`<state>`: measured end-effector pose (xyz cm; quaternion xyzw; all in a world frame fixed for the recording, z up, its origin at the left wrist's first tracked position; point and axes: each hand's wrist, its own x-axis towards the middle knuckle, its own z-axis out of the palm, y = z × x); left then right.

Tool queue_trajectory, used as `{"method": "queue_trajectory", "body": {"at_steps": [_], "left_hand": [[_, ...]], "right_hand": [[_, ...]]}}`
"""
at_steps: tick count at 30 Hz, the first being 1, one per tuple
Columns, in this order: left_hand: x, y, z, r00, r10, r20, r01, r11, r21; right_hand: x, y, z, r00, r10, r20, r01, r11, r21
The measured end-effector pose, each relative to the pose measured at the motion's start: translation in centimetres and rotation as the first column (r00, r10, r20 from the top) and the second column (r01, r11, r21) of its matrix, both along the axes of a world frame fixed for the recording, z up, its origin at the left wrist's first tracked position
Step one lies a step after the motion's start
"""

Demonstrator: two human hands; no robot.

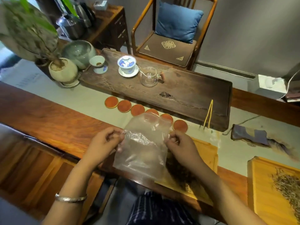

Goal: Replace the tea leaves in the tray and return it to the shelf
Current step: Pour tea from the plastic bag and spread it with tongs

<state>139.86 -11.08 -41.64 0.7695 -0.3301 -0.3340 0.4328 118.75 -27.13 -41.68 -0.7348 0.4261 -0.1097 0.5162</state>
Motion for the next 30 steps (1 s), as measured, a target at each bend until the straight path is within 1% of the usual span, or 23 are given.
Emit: {"method": "queue_trajectory", "body": {"at_steps": [2,7,8,10,13,16,19,21,23,25,26,27,28,30], "left_hand": [[3.0,1.3,-1.4,0.997,0.047,0.066,-0.049,0.998,0.031],[8.5,3.8,-7.2,0.969,0.153,0.196,-0.184,0.971,0.153],[9.0,4.1,-8.6,0.959,0.159,0.234,-0.204,0.961,0.186],[9.7,4.4,-11.5,0.948,0.120,0.294,-0.200,0.945,0.260],[10.1,4.5,-14.5,0.941,0.124,0.314,-0.231,0.914,0.332],[10.6,3.9,-15.3,0.923,0.122,0.366,-0.251,0.910,0.330],[10.9,3.2,-14.5,0.912,0.072,0.403,-0.224,0.912,0.343],[10.8,2.6,-13.4,0.873,0.049,0.485,-0.257,0.892,0.373],[10.4,1.8,-11.9,0.791,0.054,0.610,-0.332,0.875,0.353],[9.2,0.2,-10.2,0.727,0.081,0.682,-0.331,0.912,0.244],[8.0,-0.8,-9.5,0.725,0.078,0.684,-0.286,0.938,0.197],[6.3,-2.1,-9.0,0.744,0.058,0.666,-0.222,0.961,0.165],[4.3,-3.5,-8.7,0.773,0.031,0.633,-0.145,0.981,0.128],[-0.2,-6.4,-8.7,0.842,-0.037,0.538,0.006,0.998,0.059]], "right_hand": [[3.8,0.3,-1.8,1.000,0.008,0.012,-0.008,1.000,0.018],[11.5,2.0,-7.5,0.991,0.101,-0.084,-0.099,0.995,0.026],[12.4,2.4,-8.7,0.985,0.122,-0.123,-0.122,0.992,0.014],[13.5,3.0,-11.2,0.967,0.145,-0.210,-0.144,0.989,0.020],[14.0,3.4,-13.8,0.950,0.125,-0.285,-0.118,0.992,0.042],[14.2,3.2,-14.8,0.952,0.111,-0.286,-0.104,0.994,0.040],[14.0,2.9,-14.6,0.946,0.166,-0.279,-0.156,0.986,0.057],[13.4,2.4,-13.7,0.947,0.183,-0.264,-0.178,0.983,0.043],[11.8,0.9,-12.0,0.957,0.184,-0.224,-0.195,0.980,-0.031],[9.4,-1.9,-9.9,0.965,0.167,-0.201,-0.201,0.966,-0.161],[7.9,-3.7,-9.0,0.965,0.148,-0.214,-0.199,0.950,-0.239],[6.1,-5.6,-8.1,0.961,0.120,-0.249,-0.197,0.928,-0.316],[4.3,-7.5,-7.3,0.952,0.085,-0.295,-0.200,0.901,-0.385],[0.8,-11.4,-6.3,0.920,0.024,-0.392,-0.223,0.853,-0.472]]}}
